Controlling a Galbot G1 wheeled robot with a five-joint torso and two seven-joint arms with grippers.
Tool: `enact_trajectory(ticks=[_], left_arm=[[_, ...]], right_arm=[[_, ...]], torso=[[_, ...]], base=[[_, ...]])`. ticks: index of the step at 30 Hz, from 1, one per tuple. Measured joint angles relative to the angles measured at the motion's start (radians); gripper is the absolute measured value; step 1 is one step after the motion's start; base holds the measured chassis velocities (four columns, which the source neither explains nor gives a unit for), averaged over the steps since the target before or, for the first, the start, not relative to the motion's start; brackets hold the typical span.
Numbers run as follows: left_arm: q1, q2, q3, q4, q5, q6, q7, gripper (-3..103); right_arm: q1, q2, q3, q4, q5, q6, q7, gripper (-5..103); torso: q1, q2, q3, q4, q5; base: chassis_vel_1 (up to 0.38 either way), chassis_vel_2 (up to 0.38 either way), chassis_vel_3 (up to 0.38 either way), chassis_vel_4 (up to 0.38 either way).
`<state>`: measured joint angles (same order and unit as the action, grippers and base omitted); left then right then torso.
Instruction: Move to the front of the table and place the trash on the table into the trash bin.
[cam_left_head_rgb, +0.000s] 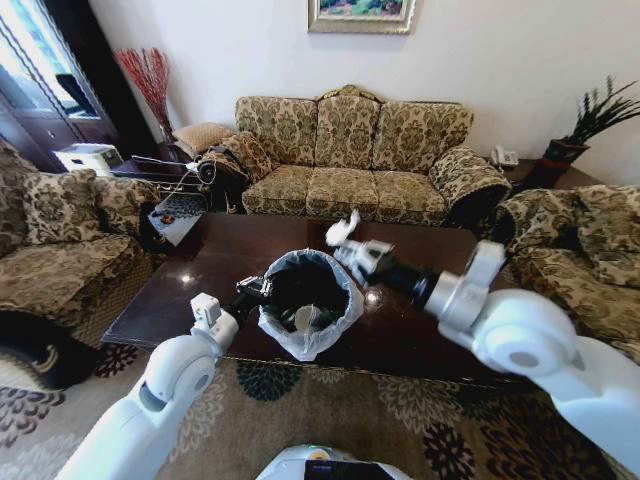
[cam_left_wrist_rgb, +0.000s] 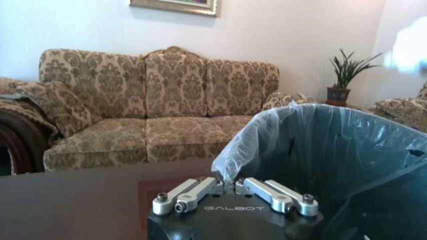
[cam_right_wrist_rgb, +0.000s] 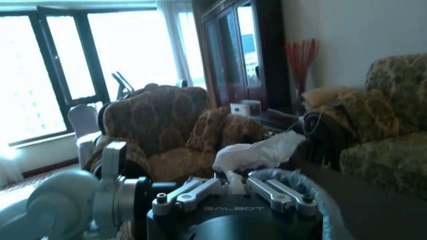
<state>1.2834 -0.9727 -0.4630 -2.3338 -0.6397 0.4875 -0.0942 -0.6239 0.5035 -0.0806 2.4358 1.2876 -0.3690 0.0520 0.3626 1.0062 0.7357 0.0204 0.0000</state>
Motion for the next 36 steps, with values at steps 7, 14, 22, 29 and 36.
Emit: enact_trajectory(ticks=[7, 14, 22, 29, 36], left_arm=[[-0.016, 0.026, 0.002, -0.011, -0.031, 0.043, -0.021, 3], [-0.023, 0.021, 0.005, -0.012, -0.044, 0.057, -0.025, 3], [-0.024, 0.015, 0.004, -0.003, -0.045, 0.057, -0.023, 3], [-0.024, 0.012, -0.001, -0.002, -0.046, 0.056, -0.021, 3], [-0.028, 0.003, -0.001, 0.001, -0.046, 0.054, -0.018, 3]], right_arm=[[0.037, 0.046, -0.107, -0.025, -0.110, -0.042, -0.006, -1], [0.127, 0.105, -0.188, -0.080, -0.149, -0.047, 0.005, 25], [0.172, 0.139, -0.232, -0.130, -0.184, -0.045, 0.009, 52], [0.149, 0.133, -0.216, -0.165, -0.230, -0.023, -0.006, 80], [0.154, 0.134, -0.214, -0.157, -0.249, -0.008, -0.009, 100]], torso=[[0.000, 0.000, 0.000, 0.0000, 0.0001], [0.000, 0.000, 0.000, 0.0001, -0.0001], [0.000, 0.000, 0.000, 0.0001, -0.0001], [0.000, 0.000, 0.000, 0.0000, 0.0000], [0.000, 0.000, 0.000, 0.0000, -0.0001]], base=[[0.000, 0.000, 0.000, 0.000], [0.000, 0.000, 0.000, 0.000], [0.000, 0.000, 0.000, 0.000], [0.000, 0.000, 0.000, 0.000], [0.000, 0.000, 0.000, 0.000]])
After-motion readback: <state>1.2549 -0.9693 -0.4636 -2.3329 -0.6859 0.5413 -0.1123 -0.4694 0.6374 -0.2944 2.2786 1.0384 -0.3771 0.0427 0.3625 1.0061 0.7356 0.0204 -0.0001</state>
